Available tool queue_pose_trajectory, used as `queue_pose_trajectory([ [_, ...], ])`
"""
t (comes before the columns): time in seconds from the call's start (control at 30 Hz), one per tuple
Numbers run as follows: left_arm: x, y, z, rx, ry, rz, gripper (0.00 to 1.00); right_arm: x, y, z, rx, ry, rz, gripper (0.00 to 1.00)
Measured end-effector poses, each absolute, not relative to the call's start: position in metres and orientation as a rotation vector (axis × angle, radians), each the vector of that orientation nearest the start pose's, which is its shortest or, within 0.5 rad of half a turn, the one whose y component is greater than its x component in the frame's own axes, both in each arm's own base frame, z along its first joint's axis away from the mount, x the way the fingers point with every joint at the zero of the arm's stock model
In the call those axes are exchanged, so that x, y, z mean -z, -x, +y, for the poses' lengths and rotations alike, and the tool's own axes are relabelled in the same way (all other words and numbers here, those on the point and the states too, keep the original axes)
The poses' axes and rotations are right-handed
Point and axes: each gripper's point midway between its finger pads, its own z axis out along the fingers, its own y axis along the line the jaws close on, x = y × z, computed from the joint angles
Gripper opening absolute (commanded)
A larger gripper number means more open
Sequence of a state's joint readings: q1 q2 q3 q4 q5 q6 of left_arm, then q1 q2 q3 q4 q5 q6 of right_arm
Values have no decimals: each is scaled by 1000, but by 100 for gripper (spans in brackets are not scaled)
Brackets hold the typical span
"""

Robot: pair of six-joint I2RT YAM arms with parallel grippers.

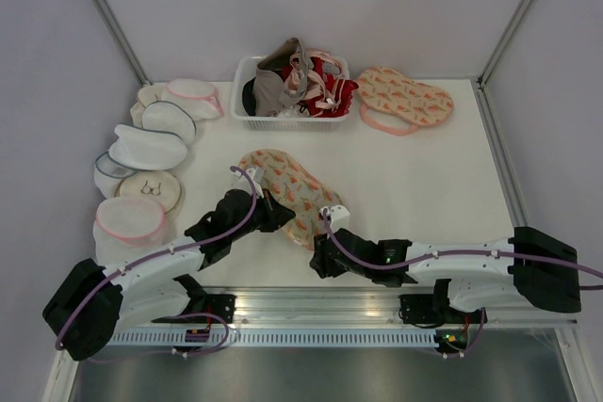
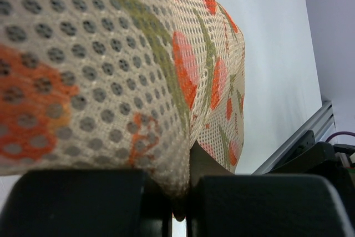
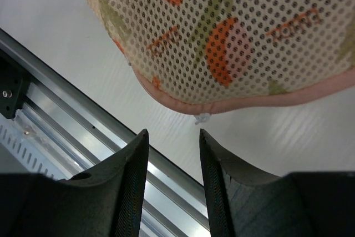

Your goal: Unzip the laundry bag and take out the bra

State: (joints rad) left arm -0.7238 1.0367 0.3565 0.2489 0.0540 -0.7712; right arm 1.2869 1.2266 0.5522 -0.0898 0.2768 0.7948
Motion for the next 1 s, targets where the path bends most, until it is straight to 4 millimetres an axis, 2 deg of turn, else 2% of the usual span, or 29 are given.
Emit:
queue_pose_trajectory([
  [0.1,-102,-219,-246,986,19,2153,2,-55,-110,309,-716,457,2371,43],
  [0.17,-102,-219,-247,995,20,2155,2,-51,-118,308,-654,437,2367,36],
  [0.27,-102,-218,-249,1007,19,2158,2,-51,-137,302,-510,369,2345,14],
  [0.3,-103,-218,-249,1009,20,2155,2,-53,-144,299,-451,336,2336,3],
  [0.33,-103,-219,-249,1009,23,2152,2,-56,-149,297,-410,314,2325,0],
  [0.47,-107,-222,-248,1014,32,2133,2,-66,-161,288,-301,249,2292,0],
  [0.6,-108,-222,-249,1021,28,2130,2,-67,-162,277,-252,240,2290,1],
  [0.83,-110,-217,-253,1066,-1,2141,2,-77,-154,263,-236,274,2312,0],
  [1.0,-110,-221,-259,1112,-57,2173,2,-79,-141,266,-296,409,2337,1],
])
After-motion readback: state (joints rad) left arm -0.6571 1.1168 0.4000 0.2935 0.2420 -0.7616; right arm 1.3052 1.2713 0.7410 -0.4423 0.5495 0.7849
